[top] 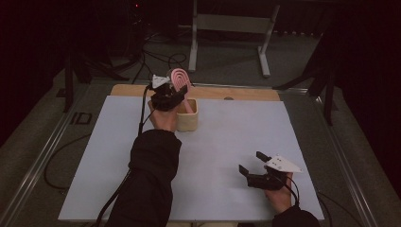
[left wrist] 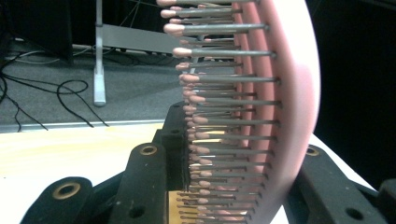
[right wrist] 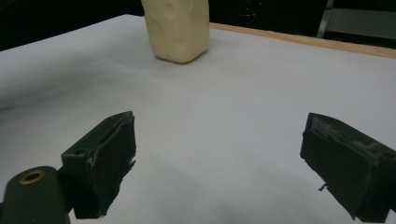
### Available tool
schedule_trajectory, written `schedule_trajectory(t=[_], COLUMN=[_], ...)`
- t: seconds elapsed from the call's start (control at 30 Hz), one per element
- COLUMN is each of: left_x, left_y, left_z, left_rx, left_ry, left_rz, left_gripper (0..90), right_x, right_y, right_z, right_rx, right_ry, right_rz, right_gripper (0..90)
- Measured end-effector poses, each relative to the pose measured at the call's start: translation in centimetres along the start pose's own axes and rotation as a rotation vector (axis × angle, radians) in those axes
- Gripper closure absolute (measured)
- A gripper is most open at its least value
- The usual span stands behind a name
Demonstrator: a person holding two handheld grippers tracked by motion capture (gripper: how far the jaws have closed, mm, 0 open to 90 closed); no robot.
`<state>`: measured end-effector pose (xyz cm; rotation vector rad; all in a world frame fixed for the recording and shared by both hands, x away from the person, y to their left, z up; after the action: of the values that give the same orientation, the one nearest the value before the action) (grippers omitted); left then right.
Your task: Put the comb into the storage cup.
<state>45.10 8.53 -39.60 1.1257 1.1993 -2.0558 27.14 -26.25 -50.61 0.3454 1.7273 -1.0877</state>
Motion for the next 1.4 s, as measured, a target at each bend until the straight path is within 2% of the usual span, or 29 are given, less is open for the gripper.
schedule_trajectory(t=[0.6, 0.77, 1.4], left_x=[0.8, 1.3, 2.4], left_y=[0.4, 0.6, 1.1], left_z=[0.0, -0.4, -0.8], left_rx=[0.002, 0.001, 0.002], left_ry=[-0.004, -0.021, -0.028], left_rz=[-0.015, -0.020, -0.045], left_gripper=[64.0, 64.0, 64.0], right_x=[0.0, 0.0, 0.0], right_y=[0.1, 0.0, 0.1], right_z=[0.0, 0.0, 0.0], right_rx=[-0.001, -0.003, -0.004], right_ry=[-0.002, 0.002, 0.000], right_rz=[0.000, -0.001, -0.003], right_gripper=[10.3, 10.3, 10.3])
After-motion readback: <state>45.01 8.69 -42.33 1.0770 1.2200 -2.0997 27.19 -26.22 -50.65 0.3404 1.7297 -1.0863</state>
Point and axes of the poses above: each handheld gripper's, and its own axes: y roughly forward along the jaws, x roughly out of its underside, z roughly to its right, the point moved 1 cm from there along y, roughly forward along the jaws, and after that the axes turned 9 degrees about -z, right-handed, at the moved point
